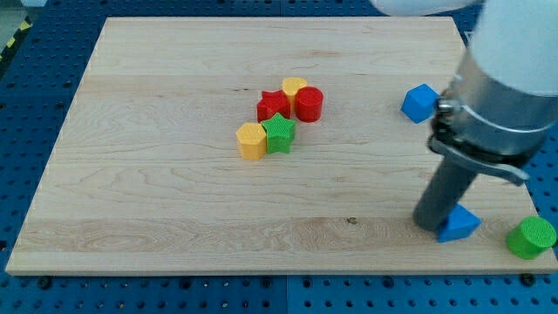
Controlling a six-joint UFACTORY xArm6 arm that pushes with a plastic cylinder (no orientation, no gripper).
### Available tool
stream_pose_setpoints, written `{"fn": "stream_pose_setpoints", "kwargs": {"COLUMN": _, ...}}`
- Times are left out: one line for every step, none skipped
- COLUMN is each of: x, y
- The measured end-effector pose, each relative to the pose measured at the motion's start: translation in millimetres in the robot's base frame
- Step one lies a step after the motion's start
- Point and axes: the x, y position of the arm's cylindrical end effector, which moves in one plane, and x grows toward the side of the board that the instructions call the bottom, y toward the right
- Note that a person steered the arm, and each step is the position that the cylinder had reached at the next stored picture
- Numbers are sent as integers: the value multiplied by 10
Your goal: Slide the triangle into the green circle
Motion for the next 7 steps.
{"fn": "stream_pose_setpoints", "kwargs": {"x": 0, "y": 97}}
{"fn": "stream_pose_setpoints", "kwargs": {"x": 0, "y": 97}}
{"fn": "stream_pose_setpoints", "kwargs": {"x": -73, "y": 93}}
{"fn": "stream_pose_setpoints", "kwargs": {"x": -94, "y": 155}}
{"fn": "stream_pose_setpoints", "kwargs": {"x": -81, "y": 325}}
{"fn": "stream_pose_setpoints", "kwargs": {"x": -50, "y": 441}}
{"fn": "stream_pose_setpoints", "kwargs": {"x": -43, "y": 443}}
